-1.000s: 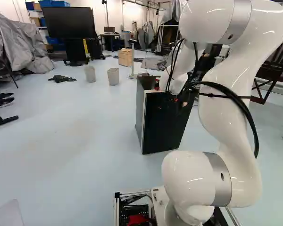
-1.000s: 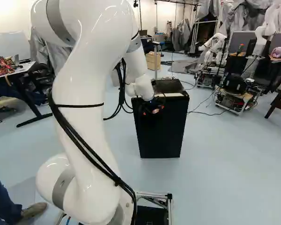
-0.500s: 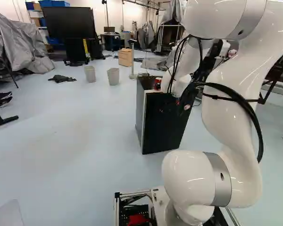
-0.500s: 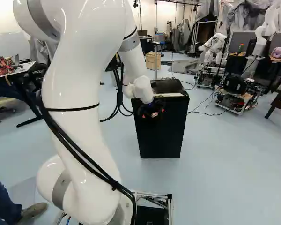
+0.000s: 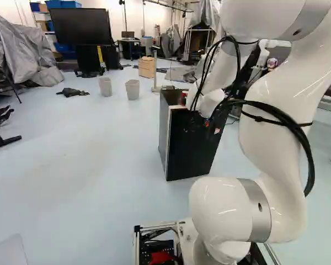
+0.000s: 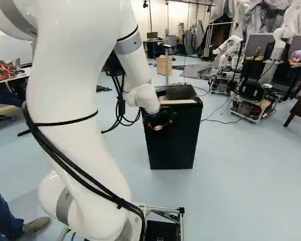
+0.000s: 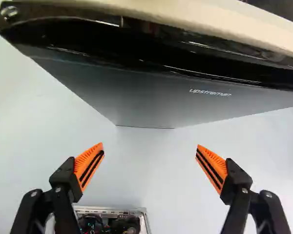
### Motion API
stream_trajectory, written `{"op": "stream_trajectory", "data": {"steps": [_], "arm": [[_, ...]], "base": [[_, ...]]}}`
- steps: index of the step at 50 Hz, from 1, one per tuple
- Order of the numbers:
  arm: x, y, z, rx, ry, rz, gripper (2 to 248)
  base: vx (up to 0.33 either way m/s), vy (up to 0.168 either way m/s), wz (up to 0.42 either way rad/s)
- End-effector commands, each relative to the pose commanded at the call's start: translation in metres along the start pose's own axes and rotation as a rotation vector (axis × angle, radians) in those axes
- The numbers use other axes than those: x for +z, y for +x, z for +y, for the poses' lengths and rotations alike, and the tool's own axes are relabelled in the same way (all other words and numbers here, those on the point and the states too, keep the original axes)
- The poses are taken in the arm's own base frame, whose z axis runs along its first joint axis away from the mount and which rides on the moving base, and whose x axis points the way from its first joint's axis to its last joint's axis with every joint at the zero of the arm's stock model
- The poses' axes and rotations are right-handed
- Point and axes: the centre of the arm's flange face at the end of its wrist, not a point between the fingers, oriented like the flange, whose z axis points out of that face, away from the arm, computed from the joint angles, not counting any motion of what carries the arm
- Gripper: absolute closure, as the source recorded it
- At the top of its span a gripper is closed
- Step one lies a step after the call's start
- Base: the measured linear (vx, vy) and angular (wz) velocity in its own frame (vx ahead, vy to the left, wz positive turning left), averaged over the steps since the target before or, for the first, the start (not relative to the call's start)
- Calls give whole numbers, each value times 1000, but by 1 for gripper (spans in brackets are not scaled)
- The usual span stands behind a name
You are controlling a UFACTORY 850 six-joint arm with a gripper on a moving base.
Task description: Grab a drink from the fridge
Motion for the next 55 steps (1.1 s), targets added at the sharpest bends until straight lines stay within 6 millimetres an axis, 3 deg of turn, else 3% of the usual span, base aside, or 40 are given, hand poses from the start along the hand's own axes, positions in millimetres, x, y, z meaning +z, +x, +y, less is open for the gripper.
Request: {"op": "stream_trajectory", "data": {"steps": [37, 55], "arm": [[-44, -12, -39, 160, -91, 335, 3], [-58, -9, -40, 242, -173, 499, 3]], "base": [[0, 0, 0], [0, 0, 0]]}}
